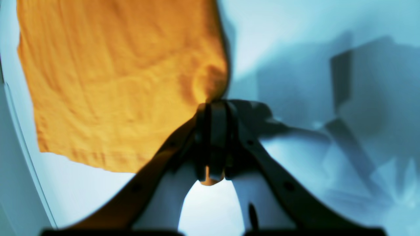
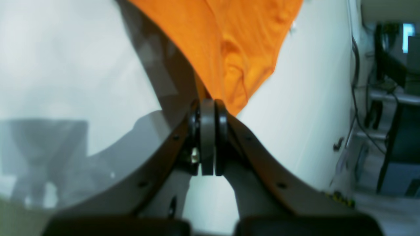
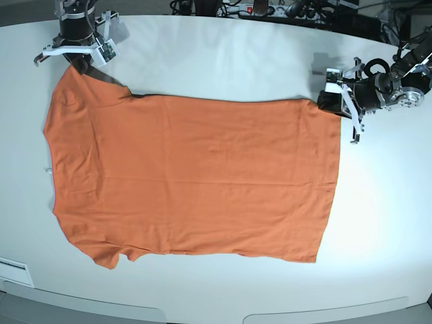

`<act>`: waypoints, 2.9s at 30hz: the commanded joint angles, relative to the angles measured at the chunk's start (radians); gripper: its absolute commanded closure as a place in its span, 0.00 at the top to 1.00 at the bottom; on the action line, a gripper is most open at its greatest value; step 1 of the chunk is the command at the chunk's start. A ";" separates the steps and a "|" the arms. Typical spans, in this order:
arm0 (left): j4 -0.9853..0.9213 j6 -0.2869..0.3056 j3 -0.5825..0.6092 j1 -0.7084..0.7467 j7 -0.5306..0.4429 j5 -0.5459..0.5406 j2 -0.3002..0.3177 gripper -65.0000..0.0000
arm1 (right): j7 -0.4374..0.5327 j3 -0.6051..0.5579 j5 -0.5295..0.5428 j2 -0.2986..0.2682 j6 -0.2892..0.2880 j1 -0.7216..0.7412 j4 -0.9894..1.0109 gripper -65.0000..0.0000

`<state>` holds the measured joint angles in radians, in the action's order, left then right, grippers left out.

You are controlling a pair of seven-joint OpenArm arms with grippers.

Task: Fold the T-shirt properly
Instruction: 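Grasp the back edge with both grippers and drag the shirt toward the robot, then release the edge and reposition both grippers along the shirt's back edge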

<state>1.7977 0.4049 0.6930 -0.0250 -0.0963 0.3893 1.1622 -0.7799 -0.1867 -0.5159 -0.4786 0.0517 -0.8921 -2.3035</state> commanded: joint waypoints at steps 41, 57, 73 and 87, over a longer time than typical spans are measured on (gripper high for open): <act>0.484 -0.224 -0.013 0.226 0.463 0.084 0.236 0.00 | 0.010 0.038 -0.106 -0.059 -0.033 -0.132 -0.032 0.00; 0.484 -0.224 -0.013 0.224 0.471 0.113 0.197 0.00 | 0.090 0.317 0.103 -0.239 -0.079 -0.075 -0.032 0.00; 0.393 -0.312 -0.014 0.177 0.450 0.220 0.154 0.00 | 0.167 0.344 0.419 -0.236 -0.218 0.038 -0.032 0.00; 0.340 -0.180 -0.014 0.055 0.269 0.091 0.152 0.00 | 0.226 0.344 0.496 -0.233 -0.234 0.066 -0.016 0.00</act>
<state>2.1307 0.2432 0.6880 0.0383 0.1757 0.4782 1.2934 -0.5709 0.1471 -0.0139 -0.7002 -0.1951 -0.8265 -2.3096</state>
